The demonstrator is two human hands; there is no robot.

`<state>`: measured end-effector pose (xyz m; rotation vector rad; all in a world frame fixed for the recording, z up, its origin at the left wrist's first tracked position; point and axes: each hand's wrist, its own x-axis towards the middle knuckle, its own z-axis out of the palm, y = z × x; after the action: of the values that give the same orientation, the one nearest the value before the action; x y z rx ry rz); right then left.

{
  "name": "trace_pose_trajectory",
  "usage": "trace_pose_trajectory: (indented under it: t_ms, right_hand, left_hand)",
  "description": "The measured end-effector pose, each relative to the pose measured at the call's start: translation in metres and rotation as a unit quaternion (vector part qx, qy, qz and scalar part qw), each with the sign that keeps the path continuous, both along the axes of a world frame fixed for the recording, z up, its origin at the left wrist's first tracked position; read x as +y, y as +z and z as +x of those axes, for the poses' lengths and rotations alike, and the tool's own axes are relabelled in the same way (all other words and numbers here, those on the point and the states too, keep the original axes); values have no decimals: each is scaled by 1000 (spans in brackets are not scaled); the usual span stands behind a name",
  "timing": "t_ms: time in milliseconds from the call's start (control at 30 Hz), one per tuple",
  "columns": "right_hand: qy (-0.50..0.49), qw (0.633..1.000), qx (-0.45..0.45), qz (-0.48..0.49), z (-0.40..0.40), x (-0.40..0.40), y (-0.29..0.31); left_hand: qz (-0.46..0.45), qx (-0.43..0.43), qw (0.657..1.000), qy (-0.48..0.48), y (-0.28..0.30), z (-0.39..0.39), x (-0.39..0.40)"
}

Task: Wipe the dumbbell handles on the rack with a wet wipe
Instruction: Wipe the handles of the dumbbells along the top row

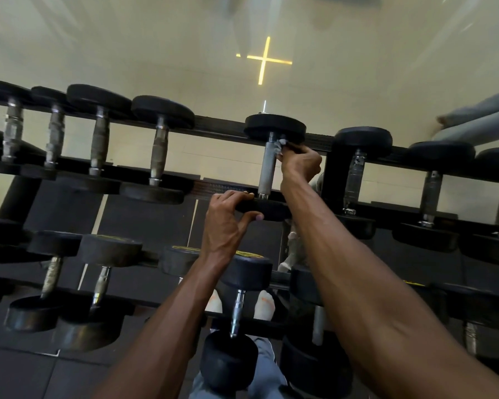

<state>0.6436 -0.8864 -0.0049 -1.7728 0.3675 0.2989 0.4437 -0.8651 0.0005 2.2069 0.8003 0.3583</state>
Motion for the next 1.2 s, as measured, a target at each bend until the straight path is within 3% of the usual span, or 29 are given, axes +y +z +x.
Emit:
trace_pose_trajectory:
  t_ms: [67, 233, 367, 500, 667, 833, 967, 1100, 1200]
  right_hand:
    - [20, 1000, -4, -14, -2, -2, 1]
    - [126, 979, -131, -91, -13, -10, -2]
    - [116, 978, -141, -102, -13, -7, -4]
    - [192, 954, -199, -114, -18, -22, -2]
    - [148, 979, -100, -100, -2, -11, 3]
    - [217, 965, -119, -92, -17, -33, 0]
    - [199, 975, -77, -67, -12, -21, 9]
    - [245, 962, -96, -76, -19, -23, 9]
    - [210, 972, -81, -63, -16, -23, 11]
  left_hand:
    - [1, 5, 1000, -1, 0, 0, 0]
    - [4, 6, 1000, -4, -1, -1, 2]
    - [6, 11, 1000, -7, -2, -1, 3]
    - [8, 2, 1000, -7, -4, -2, 3]
    - [8, 8, 1000, -8, 0, 0, 3]
    - [10, -2, 1000, 1, 0, -2, 1]
    - [5, 2, 1000, 1, 0, 0, 1]
    - [3, -2, 1000, 5, 0, -1, 0]
    - [2, -4, 1000, 6, 0, -1, 0]
